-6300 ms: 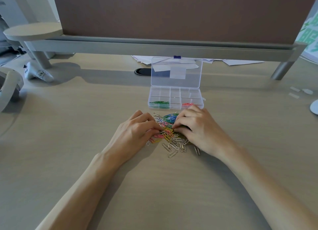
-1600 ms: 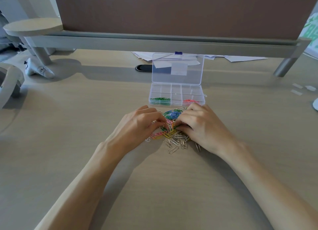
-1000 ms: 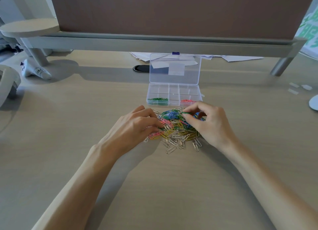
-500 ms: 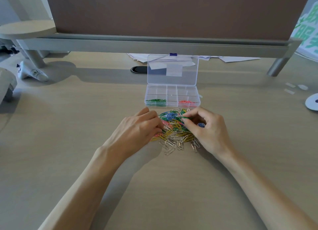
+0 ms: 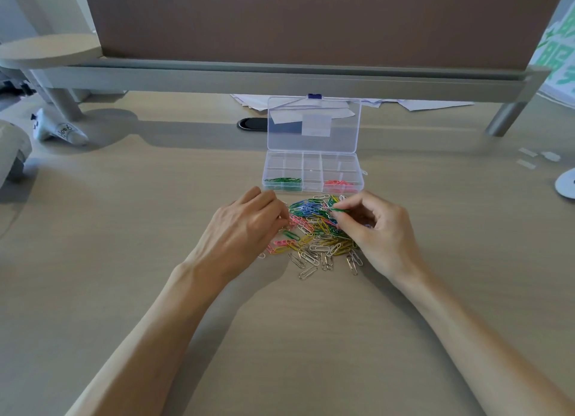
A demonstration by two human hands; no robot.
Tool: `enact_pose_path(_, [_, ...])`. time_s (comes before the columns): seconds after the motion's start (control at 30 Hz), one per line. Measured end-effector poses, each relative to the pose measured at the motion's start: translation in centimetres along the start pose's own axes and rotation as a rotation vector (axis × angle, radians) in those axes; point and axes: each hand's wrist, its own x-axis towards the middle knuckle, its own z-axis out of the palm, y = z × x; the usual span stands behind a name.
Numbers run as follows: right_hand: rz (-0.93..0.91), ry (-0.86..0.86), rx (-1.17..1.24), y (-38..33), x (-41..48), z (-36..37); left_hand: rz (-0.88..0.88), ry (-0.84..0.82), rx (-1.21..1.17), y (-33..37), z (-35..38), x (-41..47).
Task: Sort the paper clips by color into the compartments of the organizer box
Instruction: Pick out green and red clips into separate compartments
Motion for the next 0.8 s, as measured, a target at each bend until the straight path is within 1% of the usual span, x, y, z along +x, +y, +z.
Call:
enact_pose_path(0.13, [-0.013, -0.021, -0.036, -0.1, 0.0, 0.0, 0.07, -0.09, -0.1, -0.2, -0.3, -0.4])
enact_pose_path(0.2, [-0.012, -0.015, -0.038, -0.1, 0.0, 0.1, 0.108, -0.108, -0.116, -0.3, -0.3, -0.3])
enact_pose_path(0.27, [-0.017, -0.01, -0.043, 0.0, 0.0, 0.0, 0.126, -0.106, -0.094, -0.2, -0.3, -0.1])
enact_pose_path(0.43, [-0.031, -0.003, -0.056, 0.0, 0.0, 0.1, 0.181, -0.048, 0.05, 0.3, 0.2, 0.3])
enact_pose_path(0.53, [-0.043, -0.001, -0.054, 0.0, 0.0, 0.1, 0.101, -0.03, -0.044, 0.7, 0.0, 0.2])
enact_pose_path(0.67, [-0.075, -0.057, -0.044, -0.2, -0.1, 0.2, -0.131, 0.035, -0.318, 1.6, -0.2, 0.5])
enact_pose_path(0.73, [-0.049, -0.087, -0.006, -0.4, -0.1, 0.2, -0.168, 0.032, -0.402, 2.1, 0.1, 0.9])
enact_pose_path(0.8, [-0.027, -0.103, 0.027, -0.4, -0.2, 0.2, -0.162, 0.016, -0.437, 2.4, 0.7, 1.1])
